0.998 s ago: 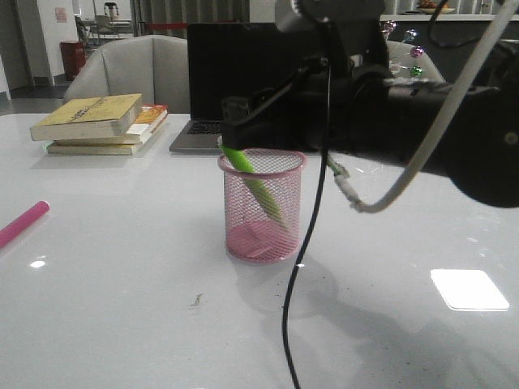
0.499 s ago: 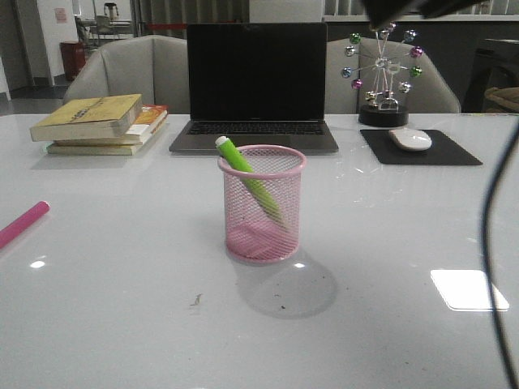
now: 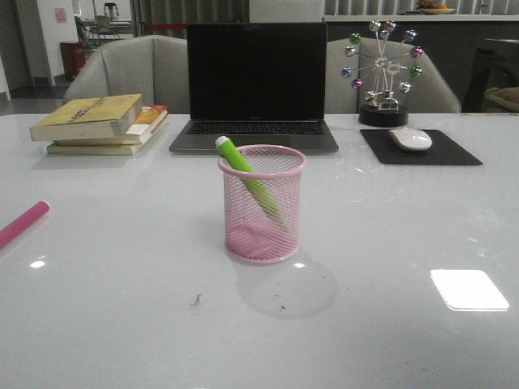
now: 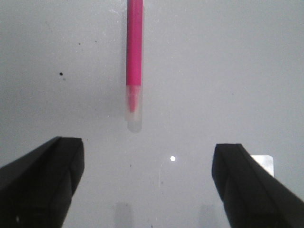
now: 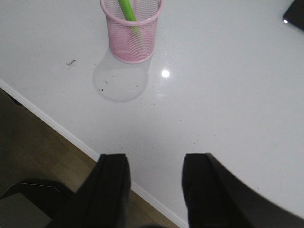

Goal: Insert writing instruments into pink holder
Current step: 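Withdraw the right gripper and grasp the pink marker with the left gripper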

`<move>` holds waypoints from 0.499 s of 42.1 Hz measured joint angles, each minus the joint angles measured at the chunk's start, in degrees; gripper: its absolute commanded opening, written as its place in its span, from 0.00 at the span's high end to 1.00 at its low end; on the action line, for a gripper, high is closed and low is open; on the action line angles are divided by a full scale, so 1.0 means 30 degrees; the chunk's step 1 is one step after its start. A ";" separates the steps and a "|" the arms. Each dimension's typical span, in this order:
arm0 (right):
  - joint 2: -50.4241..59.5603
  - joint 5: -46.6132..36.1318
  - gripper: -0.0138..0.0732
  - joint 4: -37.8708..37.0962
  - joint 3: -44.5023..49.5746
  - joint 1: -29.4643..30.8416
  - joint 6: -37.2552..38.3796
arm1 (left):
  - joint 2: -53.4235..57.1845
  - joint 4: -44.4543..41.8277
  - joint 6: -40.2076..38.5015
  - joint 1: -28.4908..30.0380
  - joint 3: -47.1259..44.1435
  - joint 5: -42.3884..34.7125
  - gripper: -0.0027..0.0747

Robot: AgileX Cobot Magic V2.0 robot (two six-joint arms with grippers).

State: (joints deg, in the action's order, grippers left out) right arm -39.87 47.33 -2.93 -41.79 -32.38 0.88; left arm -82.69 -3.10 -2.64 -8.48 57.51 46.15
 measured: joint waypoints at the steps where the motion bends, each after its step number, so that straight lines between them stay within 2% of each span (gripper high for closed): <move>1: 0.0000 0.0000 0.40 0.0000 0.0000 0.0000 0.0000 | -0.0492 0.0000 0.0000 0.0000 0.0306 0.0000 0.19; 6: 0.0000 0.0000 0.40 0.0000 0.0000 0.0000 0.0000 | -0.3177 -0.0118 0.0000 0.0040 0.2028 0.0117 0.22; 21: 0.0000 0.0017 0.40 0.0030 0.0000 0.0000 0.0000 | -0.8857 -0.0190 0.0000 0.0079 0.6335 0.0466 0.46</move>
State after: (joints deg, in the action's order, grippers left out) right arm -39.87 47.38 -2.84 -41.79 -32.38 0.88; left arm -109.26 -3.67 -2.64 -8.24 76.52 47.54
